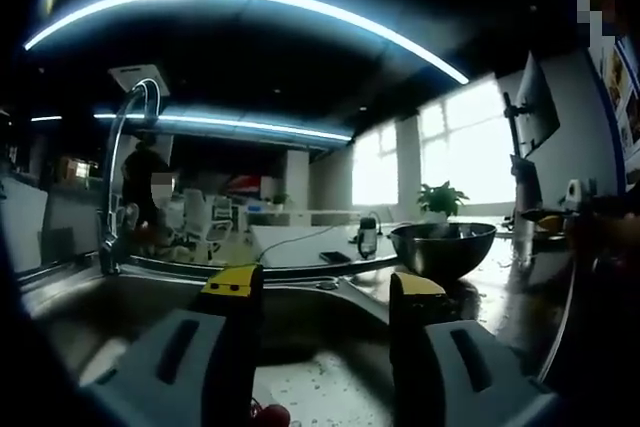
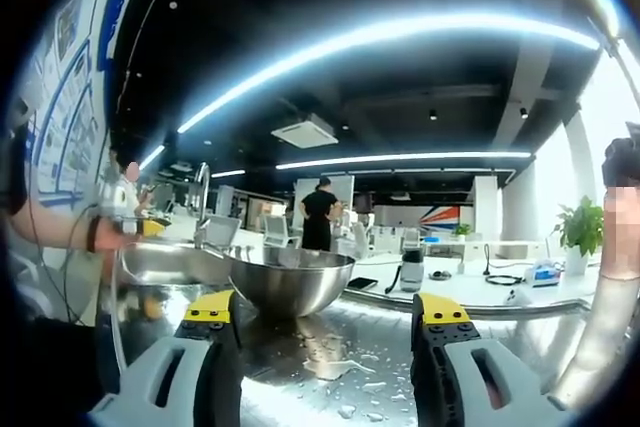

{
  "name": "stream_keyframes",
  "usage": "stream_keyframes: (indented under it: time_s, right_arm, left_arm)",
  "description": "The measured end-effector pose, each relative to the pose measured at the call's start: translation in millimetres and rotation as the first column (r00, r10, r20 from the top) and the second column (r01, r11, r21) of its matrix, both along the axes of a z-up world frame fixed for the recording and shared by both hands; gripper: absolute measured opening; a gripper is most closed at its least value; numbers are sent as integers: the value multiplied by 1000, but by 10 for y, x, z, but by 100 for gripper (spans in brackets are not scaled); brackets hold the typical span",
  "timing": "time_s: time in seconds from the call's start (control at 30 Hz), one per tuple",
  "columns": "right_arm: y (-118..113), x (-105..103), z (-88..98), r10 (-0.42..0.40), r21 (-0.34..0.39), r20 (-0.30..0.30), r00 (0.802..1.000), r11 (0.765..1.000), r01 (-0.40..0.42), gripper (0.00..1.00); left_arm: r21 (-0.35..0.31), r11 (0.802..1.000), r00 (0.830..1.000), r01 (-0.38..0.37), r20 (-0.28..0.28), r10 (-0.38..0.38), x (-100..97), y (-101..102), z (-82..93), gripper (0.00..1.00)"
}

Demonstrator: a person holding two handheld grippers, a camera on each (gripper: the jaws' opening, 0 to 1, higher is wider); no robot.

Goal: Pick up bowl with dirty water move over sink pour dirty water into sink return bowl to place

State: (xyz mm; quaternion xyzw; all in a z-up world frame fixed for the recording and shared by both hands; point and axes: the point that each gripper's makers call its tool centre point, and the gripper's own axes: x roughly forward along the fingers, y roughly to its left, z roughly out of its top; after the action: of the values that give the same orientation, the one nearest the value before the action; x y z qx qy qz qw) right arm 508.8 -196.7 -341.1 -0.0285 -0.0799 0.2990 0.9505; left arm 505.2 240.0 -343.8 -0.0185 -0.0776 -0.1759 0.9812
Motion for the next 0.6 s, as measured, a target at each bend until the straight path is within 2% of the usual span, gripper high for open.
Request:
stream_keyframes:
  time_s: [0.17,0.4,0.6]
  right_arm:
    - [2,-7,3,0,1,2,1000,1000,0,61]
    - [-19,-18,34,2,47,-12,1000,999,-2,61]
    - [-35,7,14,2,32,-10,1000,999,-1,61]
  left_arm:
    - [2,1000,1000,3,-6,-3,-2,-5,-12,49]
    - [3,1000,1000,5,-8,-5,-2,2,-19,48]
    - [5,1000,1000,4,-10,-4,-4,2,-23,47]
